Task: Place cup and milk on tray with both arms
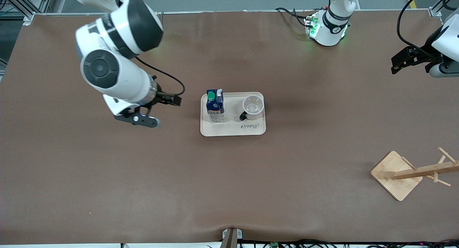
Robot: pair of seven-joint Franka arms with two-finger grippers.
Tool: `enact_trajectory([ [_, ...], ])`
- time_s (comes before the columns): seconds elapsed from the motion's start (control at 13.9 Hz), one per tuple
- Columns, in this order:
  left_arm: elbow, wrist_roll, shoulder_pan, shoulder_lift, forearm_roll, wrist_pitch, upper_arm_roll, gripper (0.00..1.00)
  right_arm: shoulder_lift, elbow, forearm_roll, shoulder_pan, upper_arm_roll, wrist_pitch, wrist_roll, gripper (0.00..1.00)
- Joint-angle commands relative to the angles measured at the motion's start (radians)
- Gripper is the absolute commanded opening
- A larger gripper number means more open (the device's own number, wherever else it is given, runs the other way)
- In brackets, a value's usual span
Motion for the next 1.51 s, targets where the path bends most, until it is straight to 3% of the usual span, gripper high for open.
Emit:
enact_trajectory([
  [0.0,-0.001,-0.003,-0.002,-0.007,-0.019,0.0,0.0,1.0,-0.036,0.035,-0.024,-0.025,-0.038,-0.093,-0.009,1.0],
  [0.22,-0.001,-0.003,-0.002,-0.007,-0.019,0.005,-0.001,1.0,-0.081,0.036,-0.056,-0.077,-0.063,-0.086,-0.201,1.0],
  [0.79,-0.002,-0.006,0.001,-0.007,-0.019,0.004,-0.007,1.0,-0.132,0.035,-0.061,-0.221,-0.101,-0.052,-0.32,1.0],
  [1.08,-0.001,-0.009,-0.002,-0.007,-0.019,0.002,-0.01,1.0,-0.185,-0.052,-0.073,-0.324,-0.107,-0.011,-0.547,1.0],
  [1.29,-0.001,-0.008,-0.001,-0.007,-0.021,0.002,-0.015,1.0,-0.3,-0.236,-0.107,-0.393,-0.107,0.132,-0.777,1.0],
  [1.43,0.002,-0.003,-0.002,-0.004,-0.019,0.002,-0.015,1.0,-0.345,-0.29,-0.11,-0.393,-0.107,0.118,-0.773,1.0],
])
